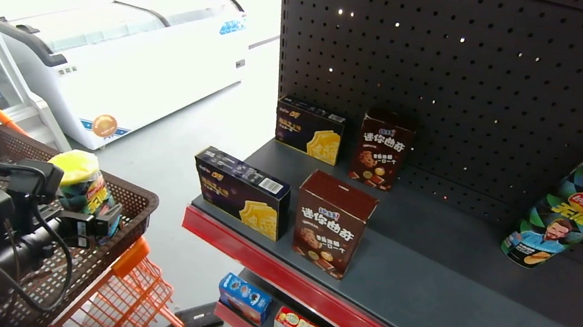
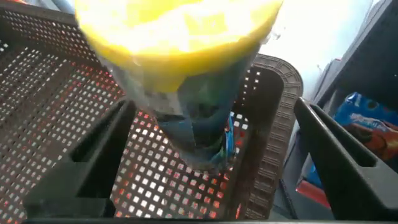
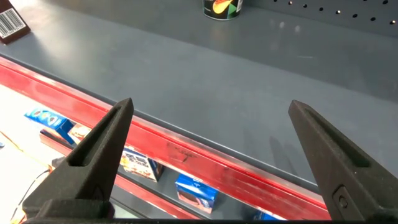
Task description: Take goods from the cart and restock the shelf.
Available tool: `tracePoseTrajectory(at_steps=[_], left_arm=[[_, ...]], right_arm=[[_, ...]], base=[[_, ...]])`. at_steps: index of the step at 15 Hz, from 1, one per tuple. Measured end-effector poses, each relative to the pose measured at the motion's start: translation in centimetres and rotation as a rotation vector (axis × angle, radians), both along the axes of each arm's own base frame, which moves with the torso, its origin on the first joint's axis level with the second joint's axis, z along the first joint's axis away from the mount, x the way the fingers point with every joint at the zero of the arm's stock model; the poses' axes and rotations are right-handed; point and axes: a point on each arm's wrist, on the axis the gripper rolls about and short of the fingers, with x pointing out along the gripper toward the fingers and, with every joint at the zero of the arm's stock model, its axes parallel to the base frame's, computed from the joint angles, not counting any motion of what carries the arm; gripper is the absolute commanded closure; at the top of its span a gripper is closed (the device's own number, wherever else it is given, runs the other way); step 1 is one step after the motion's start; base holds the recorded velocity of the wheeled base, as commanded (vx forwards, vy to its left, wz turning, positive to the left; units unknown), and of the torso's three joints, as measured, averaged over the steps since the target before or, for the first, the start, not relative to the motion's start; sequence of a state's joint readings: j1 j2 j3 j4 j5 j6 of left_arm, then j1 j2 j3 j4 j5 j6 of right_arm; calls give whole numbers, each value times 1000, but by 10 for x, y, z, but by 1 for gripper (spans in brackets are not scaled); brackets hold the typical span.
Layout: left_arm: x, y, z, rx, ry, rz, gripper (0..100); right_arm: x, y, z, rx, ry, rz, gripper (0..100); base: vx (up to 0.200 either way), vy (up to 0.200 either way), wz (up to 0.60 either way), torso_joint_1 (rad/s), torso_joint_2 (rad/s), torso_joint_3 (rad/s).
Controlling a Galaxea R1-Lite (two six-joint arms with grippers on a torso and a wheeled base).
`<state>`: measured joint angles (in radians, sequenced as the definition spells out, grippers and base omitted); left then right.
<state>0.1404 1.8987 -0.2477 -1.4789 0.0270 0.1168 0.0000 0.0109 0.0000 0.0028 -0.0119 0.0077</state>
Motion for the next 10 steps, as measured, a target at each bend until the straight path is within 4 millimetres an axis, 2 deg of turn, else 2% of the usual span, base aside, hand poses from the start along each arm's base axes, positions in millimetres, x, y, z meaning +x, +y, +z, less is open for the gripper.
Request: tracePoseTrajectory(at_steps=[4,7,8,10], left_arm=[[31,7,-12,11,-17,6,0],[51,17,-13,19,-54,27,0],[56,19,-13,20,-62,33,100],[63,22,-13,23,-76,37,100]], right_arm=[[0,0,0,0,-1,0,0],[0,0,0,0,-1,0,0],[0,0,0,0,-1,0,0],[0,0,0,0,-1,0,0]], base=[[0,0,0,0,0,0],[0,0,0,0,0,0],[0,0,0,0,0,0],[0,0,0,0,0,0]])
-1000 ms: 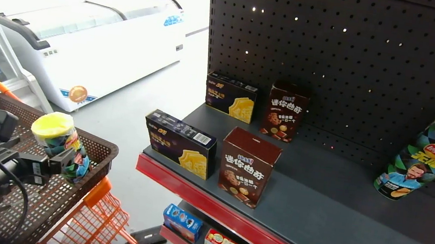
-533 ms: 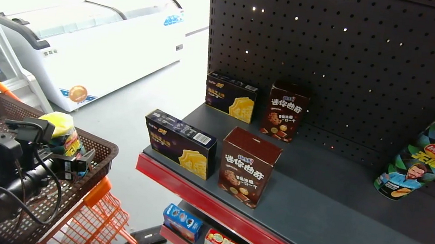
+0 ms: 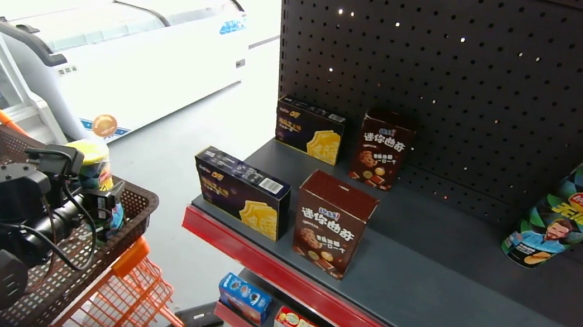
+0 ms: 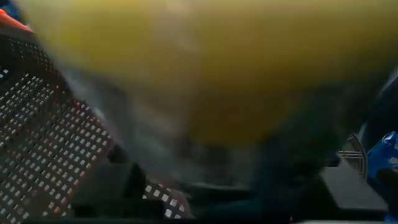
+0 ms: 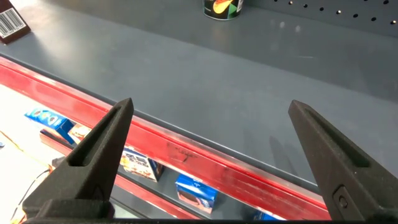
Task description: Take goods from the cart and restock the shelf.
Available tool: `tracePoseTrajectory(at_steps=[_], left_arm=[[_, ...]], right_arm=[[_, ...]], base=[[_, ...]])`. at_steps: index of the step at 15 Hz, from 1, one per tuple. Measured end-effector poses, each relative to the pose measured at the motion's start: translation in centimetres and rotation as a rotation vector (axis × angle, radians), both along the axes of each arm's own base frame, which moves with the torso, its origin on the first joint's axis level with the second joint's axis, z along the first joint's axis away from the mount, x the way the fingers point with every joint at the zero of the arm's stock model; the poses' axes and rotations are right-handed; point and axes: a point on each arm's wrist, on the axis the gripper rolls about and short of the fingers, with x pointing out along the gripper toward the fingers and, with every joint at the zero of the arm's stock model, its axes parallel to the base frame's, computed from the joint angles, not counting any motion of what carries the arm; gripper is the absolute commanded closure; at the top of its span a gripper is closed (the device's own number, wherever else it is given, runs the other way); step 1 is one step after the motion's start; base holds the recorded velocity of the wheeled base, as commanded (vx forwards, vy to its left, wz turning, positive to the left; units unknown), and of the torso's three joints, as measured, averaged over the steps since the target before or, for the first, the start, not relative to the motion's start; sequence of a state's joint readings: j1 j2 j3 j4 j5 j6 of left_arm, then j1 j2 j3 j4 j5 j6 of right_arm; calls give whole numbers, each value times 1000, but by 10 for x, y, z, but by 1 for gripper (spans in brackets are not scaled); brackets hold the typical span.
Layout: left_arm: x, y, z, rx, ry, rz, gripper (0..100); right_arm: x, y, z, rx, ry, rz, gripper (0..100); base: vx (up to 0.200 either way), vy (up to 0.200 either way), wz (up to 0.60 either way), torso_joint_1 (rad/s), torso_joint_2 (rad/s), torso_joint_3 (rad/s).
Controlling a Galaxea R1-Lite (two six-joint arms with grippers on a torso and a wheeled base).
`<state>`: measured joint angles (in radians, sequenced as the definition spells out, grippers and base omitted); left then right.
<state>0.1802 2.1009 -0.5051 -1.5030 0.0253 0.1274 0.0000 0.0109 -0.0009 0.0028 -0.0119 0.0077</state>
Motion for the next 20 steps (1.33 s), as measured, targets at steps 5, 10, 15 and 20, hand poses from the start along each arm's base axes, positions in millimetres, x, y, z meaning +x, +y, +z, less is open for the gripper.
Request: tracePoseTrajectory(at_steps=[5,10,15,20], left_arm=[[7,1,5,2,-28,0,100],[10,-6,57,46,-146,-24,100],[-20,-23,119,58,-145,-107,100],[-63,-61,142,39,-144,-291,100]], right_arm=[[0,0,0,0,1,0,0],[0,0,0,0,0,0,0],[0,0,0,0,0,0,0],[0,0,0,0,0,0,0]], base=[[0,0,0,0,0,0],[0,0,0,0,0,0],[0,0,0,0,0,0],[0,0,0,0,0,0]])
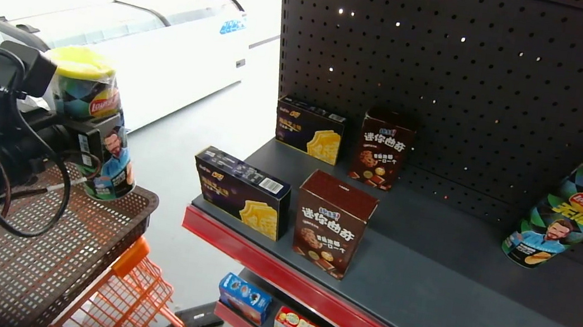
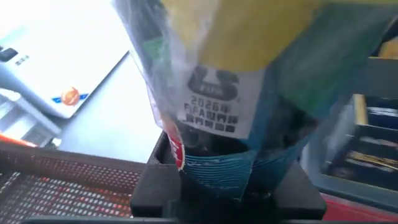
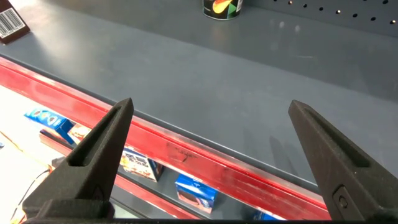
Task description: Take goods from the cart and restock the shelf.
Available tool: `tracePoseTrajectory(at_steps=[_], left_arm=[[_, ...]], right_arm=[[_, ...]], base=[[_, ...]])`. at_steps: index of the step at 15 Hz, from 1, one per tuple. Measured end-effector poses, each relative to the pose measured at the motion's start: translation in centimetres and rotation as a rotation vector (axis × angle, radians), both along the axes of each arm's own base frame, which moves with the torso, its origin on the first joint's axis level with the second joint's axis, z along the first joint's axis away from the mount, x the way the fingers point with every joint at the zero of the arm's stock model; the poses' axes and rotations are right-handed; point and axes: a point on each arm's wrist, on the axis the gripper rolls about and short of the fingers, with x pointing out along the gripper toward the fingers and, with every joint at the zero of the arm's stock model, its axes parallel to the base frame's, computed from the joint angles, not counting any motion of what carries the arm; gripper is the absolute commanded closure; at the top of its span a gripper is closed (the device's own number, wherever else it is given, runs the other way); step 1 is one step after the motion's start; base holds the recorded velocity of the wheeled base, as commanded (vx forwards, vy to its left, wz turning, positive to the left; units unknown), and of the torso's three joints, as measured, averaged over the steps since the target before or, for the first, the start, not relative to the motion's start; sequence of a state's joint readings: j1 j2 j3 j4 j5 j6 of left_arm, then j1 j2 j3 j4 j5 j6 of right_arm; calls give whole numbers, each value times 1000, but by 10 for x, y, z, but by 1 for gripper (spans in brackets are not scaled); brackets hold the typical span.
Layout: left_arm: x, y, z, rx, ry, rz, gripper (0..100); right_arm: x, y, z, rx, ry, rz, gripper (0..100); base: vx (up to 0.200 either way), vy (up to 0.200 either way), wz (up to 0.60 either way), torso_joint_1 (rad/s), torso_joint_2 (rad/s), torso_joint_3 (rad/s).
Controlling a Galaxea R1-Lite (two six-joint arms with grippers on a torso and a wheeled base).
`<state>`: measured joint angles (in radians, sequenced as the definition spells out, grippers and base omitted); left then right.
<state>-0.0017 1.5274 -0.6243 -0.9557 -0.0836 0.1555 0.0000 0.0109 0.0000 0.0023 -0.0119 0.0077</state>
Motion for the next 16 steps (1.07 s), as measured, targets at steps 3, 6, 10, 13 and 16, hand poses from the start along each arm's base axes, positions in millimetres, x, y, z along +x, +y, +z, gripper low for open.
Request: tracePoseTrajectory(at_steps=[3,6,10,13,16], left_arm=[[-30,-27,4,-6,-8,-133,100],[-54,-53,1,-6,13,-277,100],[-75,-68,3,-8,58,-391,100],[-91,-74,8,-7,72,-450,100],[-102,-77,6,-22,128,-504,100]], right_arm=[[0,0,0,0,0,0,0],[0,0,0,0,-1,0,0],[0,0,0,0,0,0,0],[0,0,0,0,0,0,0],[0,0,0,0,0,0,0]], base=[[0,0,0,0,0,0],[0,0,0,0,0,0],[0,0,0,0,0,0],[0,0,0,0,0,0],[0,0,0,0,0,0]])
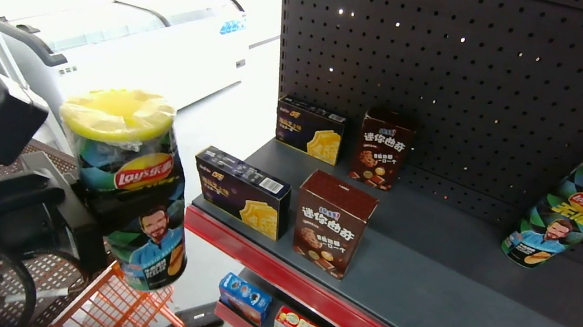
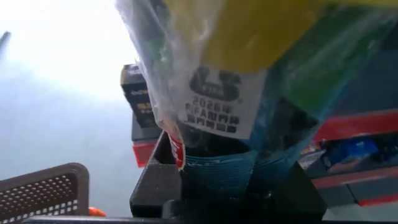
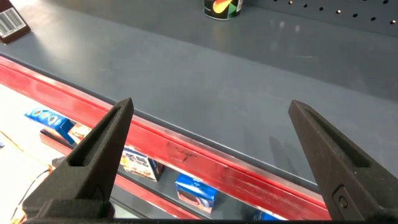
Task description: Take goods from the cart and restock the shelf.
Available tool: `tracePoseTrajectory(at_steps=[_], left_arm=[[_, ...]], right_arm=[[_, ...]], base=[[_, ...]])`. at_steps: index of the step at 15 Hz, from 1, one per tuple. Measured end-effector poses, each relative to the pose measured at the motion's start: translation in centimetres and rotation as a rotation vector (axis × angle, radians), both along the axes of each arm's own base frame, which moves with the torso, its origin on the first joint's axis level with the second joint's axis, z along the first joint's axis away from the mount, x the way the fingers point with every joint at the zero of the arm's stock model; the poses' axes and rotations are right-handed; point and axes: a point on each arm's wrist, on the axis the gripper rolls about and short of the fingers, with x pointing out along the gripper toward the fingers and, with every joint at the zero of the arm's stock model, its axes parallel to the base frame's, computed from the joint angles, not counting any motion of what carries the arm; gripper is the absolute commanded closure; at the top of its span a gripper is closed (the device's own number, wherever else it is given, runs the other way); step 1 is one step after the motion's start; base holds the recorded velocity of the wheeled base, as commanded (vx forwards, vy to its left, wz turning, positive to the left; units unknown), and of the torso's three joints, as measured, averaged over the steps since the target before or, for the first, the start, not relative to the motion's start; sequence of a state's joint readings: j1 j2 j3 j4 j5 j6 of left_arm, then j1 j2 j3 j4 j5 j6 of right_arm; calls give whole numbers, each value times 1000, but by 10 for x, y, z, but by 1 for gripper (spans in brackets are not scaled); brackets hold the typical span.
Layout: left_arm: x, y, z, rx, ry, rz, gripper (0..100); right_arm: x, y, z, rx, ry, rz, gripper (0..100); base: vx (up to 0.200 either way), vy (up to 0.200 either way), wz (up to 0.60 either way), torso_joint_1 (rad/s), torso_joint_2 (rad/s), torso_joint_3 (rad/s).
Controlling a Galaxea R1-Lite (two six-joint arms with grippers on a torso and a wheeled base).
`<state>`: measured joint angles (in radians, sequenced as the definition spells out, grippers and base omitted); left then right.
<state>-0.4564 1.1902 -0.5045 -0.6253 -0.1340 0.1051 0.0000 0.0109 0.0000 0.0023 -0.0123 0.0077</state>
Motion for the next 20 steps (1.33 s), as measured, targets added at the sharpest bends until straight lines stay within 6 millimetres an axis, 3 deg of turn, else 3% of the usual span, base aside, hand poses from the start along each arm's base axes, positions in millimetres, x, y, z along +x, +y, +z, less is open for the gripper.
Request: tracePoseTrajectory(at_steps=[3,5,8,16,20], left_arm=[[-15,-6,2,39,105,-100,100],[-20,-7,15,-25,110,-164,100],[-27,-11,15,-52,123,-229,100],[-33,-17,17,-82,114,-407,100],[-33,-18,13,-76,127,-450,100]], right_arm=[[0,0,0,0,0,0,0],[0,0,0,0,-1,0,0],[0,0,0,-1,0,2,0],[0,0,0,-1,0,5,0],[0,0,0,0,0,6,0]], base=[[0,0,0,0,0,0],[0,0,0,0,0,0],[0,0,0,0,0,0],[0,0,0,0,0,0],[0,0,-600,0,1,4]])
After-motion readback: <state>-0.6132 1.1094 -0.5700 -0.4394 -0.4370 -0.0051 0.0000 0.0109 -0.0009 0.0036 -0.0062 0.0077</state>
